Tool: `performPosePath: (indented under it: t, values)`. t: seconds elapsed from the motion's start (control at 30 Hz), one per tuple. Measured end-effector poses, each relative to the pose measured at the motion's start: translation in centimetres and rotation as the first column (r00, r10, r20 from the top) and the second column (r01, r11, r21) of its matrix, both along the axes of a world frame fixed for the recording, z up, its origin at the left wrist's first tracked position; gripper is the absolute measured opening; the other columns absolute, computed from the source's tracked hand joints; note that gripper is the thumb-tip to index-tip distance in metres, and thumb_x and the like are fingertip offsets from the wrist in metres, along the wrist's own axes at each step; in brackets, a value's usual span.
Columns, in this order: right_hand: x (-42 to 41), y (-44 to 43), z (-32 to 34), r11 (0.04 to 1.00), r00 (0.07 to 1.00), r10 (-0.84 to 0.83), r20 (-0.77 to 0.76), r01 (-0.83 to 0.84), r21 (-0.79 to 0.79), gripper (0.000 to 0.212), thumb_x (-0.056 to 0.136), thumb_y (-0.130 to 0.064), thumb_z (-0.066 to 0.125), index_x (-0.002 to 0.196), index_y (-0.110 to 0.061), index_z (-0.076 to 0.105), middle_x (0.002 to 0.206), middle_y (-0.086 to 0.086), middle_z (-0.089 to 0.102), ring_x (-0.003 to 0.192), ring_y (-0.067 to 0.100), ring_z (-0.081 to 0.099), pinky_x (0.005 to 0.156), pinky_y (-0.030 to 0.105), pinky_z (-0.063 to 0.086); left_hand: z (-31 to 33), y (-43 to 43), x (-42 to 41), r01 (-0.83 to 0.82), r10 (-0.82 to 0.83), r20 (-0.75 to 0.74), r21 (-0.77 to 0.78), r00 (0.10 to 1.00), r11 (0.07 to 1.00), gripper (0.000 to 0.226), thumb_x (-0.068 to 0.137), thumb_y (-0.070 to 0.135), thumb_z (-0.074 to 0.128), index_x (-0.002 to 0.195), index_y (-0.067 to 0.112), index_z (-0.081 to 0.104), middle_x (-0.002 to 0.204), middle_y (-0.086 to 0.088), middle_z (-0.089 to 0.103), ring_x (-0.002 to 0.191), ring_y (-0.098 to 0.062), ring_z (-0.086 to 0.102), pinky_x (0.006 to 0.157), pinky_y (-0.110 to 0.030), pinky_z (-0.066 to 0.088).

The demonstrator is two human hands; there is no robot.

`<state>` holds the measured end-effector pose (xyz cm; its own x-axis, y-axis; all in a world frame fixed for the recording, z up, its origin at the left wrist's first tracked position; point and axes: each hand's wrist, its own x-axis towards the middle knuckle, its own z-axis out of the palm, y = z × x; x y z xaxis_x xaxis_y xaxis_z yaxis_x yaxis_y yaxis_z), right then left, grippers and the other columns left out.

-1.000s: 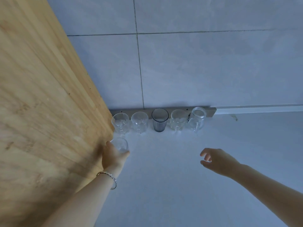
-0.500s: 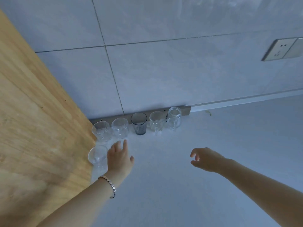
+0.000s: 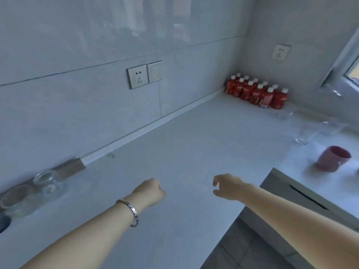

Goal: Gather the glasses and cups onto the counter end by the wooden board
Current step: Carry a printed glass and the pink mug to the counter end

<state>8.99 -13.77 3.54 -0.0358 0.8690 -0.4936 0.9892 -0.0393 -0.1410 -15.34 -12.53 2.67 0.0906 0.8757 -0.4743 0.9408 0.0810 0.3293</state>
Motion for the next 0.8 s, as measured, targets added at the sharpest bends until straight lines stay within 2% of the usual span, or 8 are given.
performPosePath:
  t: [0.07,0.2,0.3,0.37,0.43,0.6,0.7,0.8]
  values:
    - [7.6,0.2,0.5,0.999,0.998,-0.036,0.055,0.036,-0.008,0.038,0.095,-0.032,0.045,0.13,-0.019,0.048,0.132,0.004,0.053,0.116,0.025,0.055,0.084,0.029,0.043,0.6,1.9,7.0,0.042,-0.044,0.038,0.035,0.998,0.999,0.033,0.081,0.02,0.048,0.052,0.02,0.032,0.056,0.001,0.035,0.061,-0.022,0.031,0.051,-0.026,0.023]
    - [21.7,-0.2,1.2,0.985,0.97,-0.17,0.175,0.172,0.006,0.035,0.091,-0.021,0.045,0.123,-0.01,0.053,0.128,0.01,0.057,0.115,0.03,0.057,0.088,0.032,0.048,1.7,5.1,20.0,0.155,-0.164,0.111,0.085,0.98,0.984,0.015,0.082,0.021,0.051,0.07,0.026,0.044,0.078,0.001,0.049,0.071,-0.019,0.04,0.068,-0.026,0.034]
    - [30.3,-0.7,1.9,0.954,0.934,-0.295,0.203,0.301,0.001,0.036,0.092,-0.024,0.048,0.125,-0.011,0.054,0.128,0.009,0.057,0.116,0.029,0.057,0.092,0.033,0.048,2.6,7.1,27.8,0.241,-0.252,0.098,0.108,0.963,0.964,0.007,0.084,0.023,0.052,0.078,0.027,0.053,0.083,-0.001,0.058,0.077,-0.023,0.051,0.077,-0.028,0.045]
    - [35.2,-0.8,2.1,0.926,0.911,-0.369,0.186,0.377,-0.008,0.04,0.091,-0.027,0.049,0.127,-0.011,0.053,0.129,0.009,0.057,0.115,0.029,0.057,0.091,0.033,0.048,2.9,8.5,32.1,0.279,-0.289,0.09,0.112,0.953,0.954,0.005,0.085,0.026,0.052,0.084,0.025,0.057,0.093,-0.003,0.065,0.091,-0.024,0.062,0.087,-0.031,0.049]
    - [39.2,-0.7,2.1,0.898,0.885,-0.434,0.169,0.439,0.011,0.043,0.091,-0.028,0.05,0.13,-0.012,0.05,0.129,0.008,0.057,0.116,0.028,0.056,0.09,0.032,0.048,2.7,9.8,35.7,0.305,-0.314,0.084,0.105,0.946,0.947,0.008,0.086,0.027,0.053,0.09,0.024,0.059,0.1,-0.002,0.066,0.1,-0.023,0.064,0.091,-0.032,0.05]
    - [45.4,1.6,0.7,0.781,0.787,-0.614,0.069,0.592,0.196,0.04,0.091,-0.03,0.05,0.127,-0.012,0.052,0.127,0.008,0.057,0.115,0.028,0.057,0.086,0.033,0.048,1.0,14.2,42.6,0.366,-0.37,0.039,0.078,0.928,0.927,0.026,0.087,0.029,0.053,0.107,0.018,0.064,0.114,-0.003,0.067,0.105,-0.023,0.062,0.093,-0.031,0.049]
    - [47.2,4.7,-0.6,0.695,0.718,-0.694,-0.039,0.684,0.222,0.056,0.084,-0.044,0.057,0.129,-0.013,0.046,0.125,0.01,0.051,0.114,0.029,0.054,0.084,0.037,0.048,-0.3,17.8,46.1,0.394,-0.395,0.02,0.056,0.918,0.918,0.026,0.087,0.027,0.051,0.107,0.017,0.064,0.116,-0.003,0.067,0.107,-0.023,0.062,0.093,-0.03,0.049]
    - [48.4,8.0,-2.5,0.668,0.681,-0.725,-0.103,0.731,0.141,0.085,0.076,-0.051,0.063,0.144,-0.019,0.023,0.136,0.009,0.04,0.124,0.03,0.046,0.093,0.04,0.045,-1.4,21.8,49.8,0.432,-0.432,0.014,0.035,0.902,0.901,0.028,0.087,0.025,0.049,0.11,0.017,0.063,0.118,-0.003,0.066,0.108,-0.022,0.061,0.093,-0.029,0.047]
